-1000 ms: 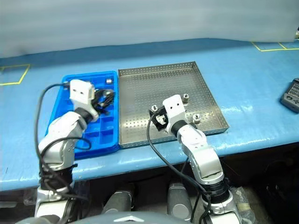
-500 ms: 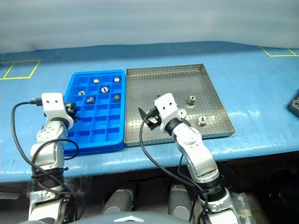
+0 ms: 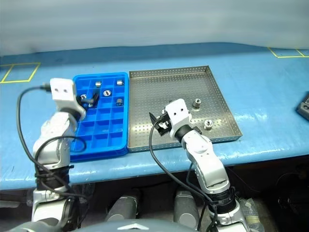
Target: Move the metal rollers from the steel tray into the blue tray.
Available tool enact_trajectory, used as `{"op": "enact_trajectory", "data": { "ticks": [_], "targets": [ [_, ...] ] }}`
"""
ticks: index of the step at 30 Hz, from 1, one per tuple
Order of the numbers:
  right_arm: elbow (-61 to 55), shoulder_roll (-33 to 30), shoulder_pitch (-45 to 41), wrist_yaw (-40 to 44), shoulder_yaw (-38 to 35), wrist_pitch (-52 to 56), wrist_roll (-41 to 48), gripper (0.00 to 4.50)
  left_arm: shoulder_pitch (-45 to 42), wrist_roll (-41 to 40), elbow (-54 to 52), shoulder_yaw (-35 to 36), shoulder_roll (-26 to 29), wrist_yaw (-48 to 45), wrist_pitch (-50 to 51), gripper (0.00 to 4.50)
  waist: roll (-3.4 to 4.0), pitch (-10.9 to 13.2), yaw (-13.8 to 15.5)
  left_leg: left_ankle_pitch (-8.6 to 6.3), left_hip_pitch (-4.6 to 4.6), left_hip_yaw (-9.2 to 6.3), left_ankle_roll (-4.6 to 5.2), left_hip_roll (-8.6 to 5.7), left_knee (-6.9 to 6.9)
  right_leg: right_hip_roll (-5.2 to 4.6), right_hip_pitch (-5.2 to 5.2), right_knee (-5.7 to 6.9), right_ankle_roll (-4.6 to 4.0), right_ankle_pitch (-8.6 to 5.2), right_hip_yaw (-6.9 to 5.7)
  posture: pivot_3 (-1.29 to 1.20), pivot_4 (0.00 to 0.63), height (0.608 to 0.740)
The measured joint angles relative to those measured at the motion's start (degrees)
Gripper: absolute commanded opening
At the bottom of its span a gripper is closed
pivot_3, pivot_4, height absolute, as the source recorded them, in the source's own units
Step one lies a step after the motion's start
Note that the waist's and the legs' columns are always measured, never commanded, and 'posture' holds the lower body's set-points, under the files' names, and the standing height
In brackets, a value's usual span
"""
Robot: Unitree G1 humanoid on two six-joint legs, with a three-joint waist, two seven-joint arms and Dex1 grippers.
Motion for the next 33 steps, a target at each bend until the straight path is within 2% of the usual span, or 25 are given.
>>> {"op": "enact_trajectory", "data": {
  "ticks": [3,6,9,15,24,27,31,33],
  "targets": [
    [-0.18,-1.00,0.73,0.01,-0.92,0.76,-0.02,4.50,-2.52,-2.33,1.15,-4.08,0.42,-6.21,-1.23,4.29,0.02,-0.01,-0.35,-0.02,0.04,0.06,0.05,0.00,-0.02,0.00,0.00,0.00,-0.01,-0.01,0.04,-0.02,0.150,0.740],
    [-0.78,-2.08,1.83,0.08,-1.79,1.61,-0.07,4.50,-5.57,-2.17,9.30,-10.32,0.37,-11.71,-1.97,4.29,0.01,-0.01,-0.59,-0.02,0.03,0.06,0.06,0.00,0.00,0.02,0.00,0.02,0.00,0.00,0.04,-0.04,0.150,0.740],
    [-2.15,-3.25,3.40,0.45,-1.62,2.07,-0.09,4.50,-10.66,-1.49,20.07,-13.55,-1.32,-13.54,-2.58,4.29,0.00,0.00,-0.97,-0.03,-0.01,0.07,0.08,-0.01,0.06,0.01,0.00,0.01,0.07,0.04,0.04,-0.07,0.150,0.740],
    [-3.88,-3.90,5.95,-0.45,-1.88,3.19,-0.57,4.50,-16.39,0.76,34.52,-20.00,-5.51,-17.76,-5.97,4.29,0.00,0.00,-2.17,-0.10,-0.04,0.11,0.18,-0.01,0.07,0.01,0.01,-0.11,0.24,0.14,0.06,-0.13,0.150,0.740],
    [-5.45,-3.45,9.81,-2.56,-1.86,3.23,-1.87,4.50,-20.31,7.48,48.57,-26.87,-8.21,-19.73,-11.37,4.29,0.00,0.00,-4.15,-0.14,-0.01,0.31,0.24,0.02,0.12,0.00,0.00,-0.12,0.33,0.18,0.18,-0.17,0.150,0.740],
    [-6.25,-3.02,10.20,-3.17,-1.78,3.23,-2.20,4.50,-20.78,9.73,52.05,-27.82,-8.58,-18.60,-10.95,3.69,0.00,0.00,-4.42,-0.14,-0.01,0.32,0.26,0.02,0.14,0.00,0.00,-0.12,0.34,0.19,0.18,-0.17,0.150,0.740],
    [-6.28,-2.68,10.39,-3.52,-1.78,3.23,-2.30,4.50,-21.18,10.25,52.02,-27.57,-8.86,-18.07,-9.98,2.27,0.00,0.00,-4.45,-0.15,-0.02,0.32,0.27,0.02,0.14,0.00,0.00,-0.12,0.36,0.20,0.20,-0.13,0.150,0.740],
    [-6.26,-2.69,10.31,-3.49,-1.76,3.23,-2.32,4.50,-21.05,10.14,51.46,-27.17,-8.62,-17.99,-9.45,1.82,0.00,0.01,-4.43,-0.15,-0.01,0.32,0.27,0.02,0.14,0.00,-0.01,-0.11,0.36,0.20,0.20,-0.11,0.150,0.740]
  ]
}}
